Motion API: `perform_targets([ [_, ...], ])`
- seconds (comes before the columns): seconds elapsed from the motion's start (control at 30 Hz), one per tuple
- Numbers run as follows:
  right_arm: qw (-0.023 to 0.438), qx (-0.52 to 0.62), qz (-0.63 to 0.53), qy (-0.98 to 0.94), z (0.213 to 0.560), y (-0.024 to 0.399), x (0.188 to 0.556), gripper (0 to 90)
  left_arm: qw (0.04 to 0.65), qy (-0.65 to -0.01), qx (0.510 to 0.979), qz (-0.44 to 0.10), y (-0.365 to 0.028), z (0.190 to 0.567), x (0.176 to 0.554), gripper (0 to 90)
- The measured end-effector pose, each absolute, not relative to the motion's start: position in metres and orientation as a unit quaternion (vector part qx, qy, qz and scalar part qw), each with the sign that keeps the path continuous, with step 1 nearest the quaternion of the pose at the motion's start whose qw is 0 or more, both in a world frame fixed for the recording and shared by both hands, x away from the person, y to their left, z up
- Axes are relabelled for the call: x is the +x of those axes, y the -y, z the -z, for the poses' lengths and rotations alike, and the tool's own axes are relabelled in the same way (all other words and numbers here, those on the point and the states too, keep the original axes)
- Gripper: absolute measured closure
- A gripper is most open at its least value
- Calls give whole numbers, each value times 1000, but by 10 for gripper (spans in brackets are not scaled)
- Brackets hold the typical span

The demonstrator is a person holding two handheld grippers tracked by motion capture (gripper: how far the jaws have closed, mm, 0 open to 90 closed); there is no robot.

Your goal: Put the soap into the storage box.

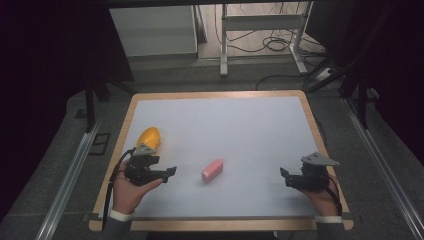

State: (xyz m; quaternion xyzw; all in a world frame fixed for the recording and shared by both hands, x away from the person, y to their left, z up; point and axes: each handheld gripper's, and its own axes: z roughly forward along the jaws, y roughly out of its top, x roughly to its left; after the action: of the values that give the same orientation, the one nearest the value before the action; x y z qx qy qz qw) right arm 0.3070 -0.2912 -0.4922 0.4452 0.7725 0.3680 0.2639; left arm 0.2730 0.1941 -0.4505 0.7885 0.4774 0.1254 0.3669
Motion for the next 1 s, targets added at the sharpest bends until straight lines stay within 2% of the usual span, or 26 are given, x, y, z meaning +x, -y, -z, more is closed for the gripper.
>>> perform_targets([
  [0.2, 265, 447, -365, -773, 492, 291, 307, 90, 357, -470, 794, -143, -186, 450, 275, 254],
  [1.0, 275, 451, -356, -771, 495, 293, 308, 90, 338, -429, 831, -110, -145, 455, 290, 252],
])
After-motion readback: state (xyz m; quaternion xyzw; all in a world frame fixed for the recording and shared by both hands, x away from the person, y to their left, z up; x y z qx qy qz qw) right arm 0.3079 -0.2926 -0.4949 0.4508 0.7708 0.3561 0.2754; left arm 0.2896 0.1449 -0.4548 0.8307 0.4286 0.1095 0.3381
